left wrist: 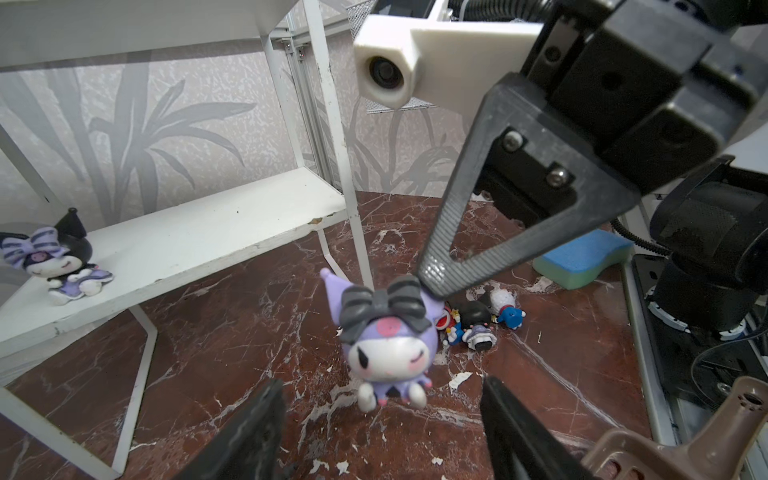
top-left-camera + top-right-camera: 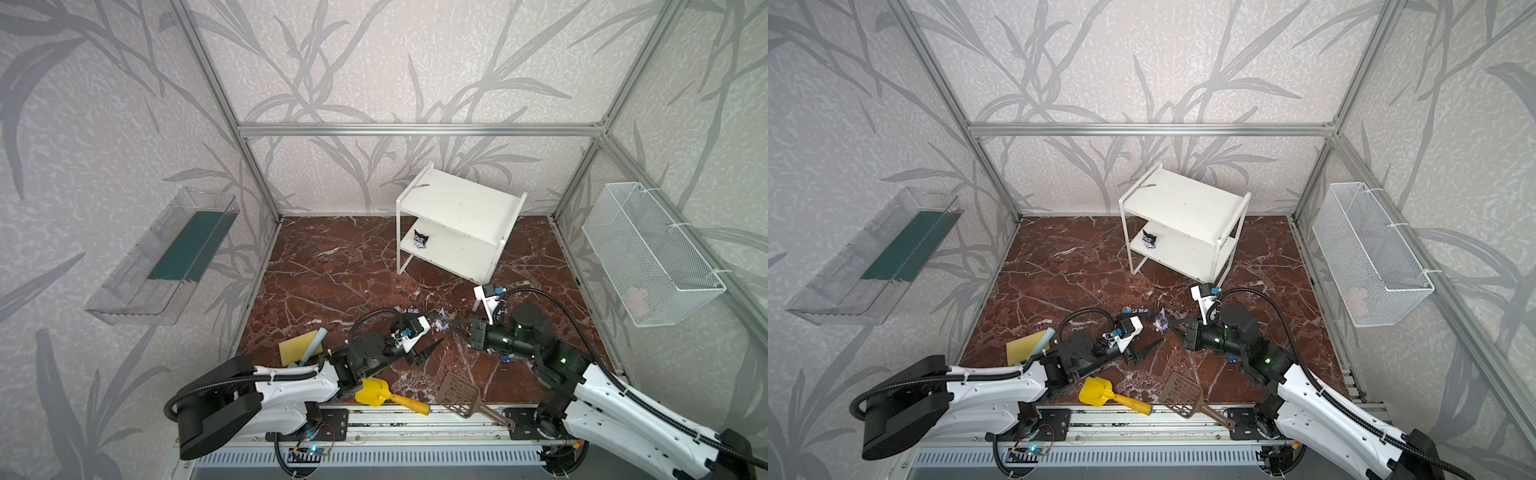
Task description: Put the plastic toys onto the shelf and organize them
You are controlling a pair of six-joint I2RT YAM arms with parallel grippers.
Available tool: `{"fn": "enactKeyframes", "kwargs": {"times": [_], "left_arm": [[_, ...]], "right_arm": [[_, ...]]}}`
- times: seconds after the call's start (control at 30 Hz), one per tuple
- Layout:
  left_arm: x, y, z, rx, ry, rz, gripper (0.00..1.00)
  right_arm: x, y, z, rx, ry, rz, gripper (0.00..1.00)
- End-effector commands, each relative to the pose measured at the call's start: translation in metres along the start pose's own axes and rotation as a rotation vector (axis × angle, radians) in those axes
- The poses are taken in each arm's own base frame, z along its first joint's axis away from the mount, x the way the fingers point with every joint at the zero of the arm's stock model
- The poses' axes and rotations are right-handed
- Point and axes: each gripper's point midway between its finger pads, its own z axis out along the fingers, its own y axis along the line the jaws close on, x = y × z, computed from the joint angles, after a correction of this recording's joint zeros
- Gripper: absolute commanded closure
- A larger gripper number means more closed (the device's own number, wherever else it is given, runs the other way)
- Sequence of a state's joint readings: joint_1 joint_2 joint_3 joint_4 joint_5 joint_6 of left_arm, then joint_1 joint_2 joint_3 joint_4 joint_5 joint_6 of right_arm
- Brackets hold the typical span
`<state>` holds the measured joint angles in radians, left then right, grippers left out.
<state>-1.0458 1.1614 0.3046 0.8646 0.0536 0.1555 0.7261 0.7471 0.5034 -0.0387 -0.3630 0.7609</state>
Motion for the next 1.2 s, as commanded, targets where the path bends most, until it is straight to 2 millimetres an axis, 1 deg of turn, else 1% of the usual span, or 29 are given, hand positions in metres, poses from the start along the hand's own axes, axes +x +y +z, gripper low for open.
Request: {"fn": "enactKeyframes", "kwargs": {"times": [0.0, 0.1, 0.3, 0.4, 0.67, 0.83, 1.03, 1.17], "left_arm": [[0.014, -0.001, -0.003, 0.029, 0.123, 0.041, 0.24], [0.012, 0.002, -0.003, 0.035, 0.159, 0.019, 0.24], [0.005, 0.007, 0.004, 0.042, 0.147, -0.035, 0.3], [0.003, 0.005, 0.01, 0.059, 0.141, -0.057, 0.34], [-0.005, -0.006, 0.023, 0.127, 0.098, -0.118, 0.37], [-0.007, -0.007, 0.028, 0.135, 0.084, -0.132, 0.4], [-0.011, -0.007, 0.034, 0.134, 0.059, -0.139, 0.4], [-0.011, -0.006, 0.037, 0.133, 0.053, -0.143, 0.45]], "right_arm": [[0.003, -0.006, -0.007, 0.073, 0.046, -0.121, 1.0], [0.004, -0.007, -0.008, 0.085, 0.057, -0.151, 1.0], [0.003, -0.004, -0.009, 0.083, 0.059, -0.175, 1.0], [0.005, -0.004, -0.009, 0.093, 0.059, -0.184, 1.0], [0.003, -0.004, -0.009, 0.112, 0.044, -0.201, 1.0], [0.004, -0.004, -0.008, 0.123, 0.047, -0.212, 1.0], [0.005, -0.006, -0.007, 0.141, 0.05, -0.234, 1.0], [0.008, -0.005, -0.005, 0.147, 0.058, -0.244, 1.0]]}}
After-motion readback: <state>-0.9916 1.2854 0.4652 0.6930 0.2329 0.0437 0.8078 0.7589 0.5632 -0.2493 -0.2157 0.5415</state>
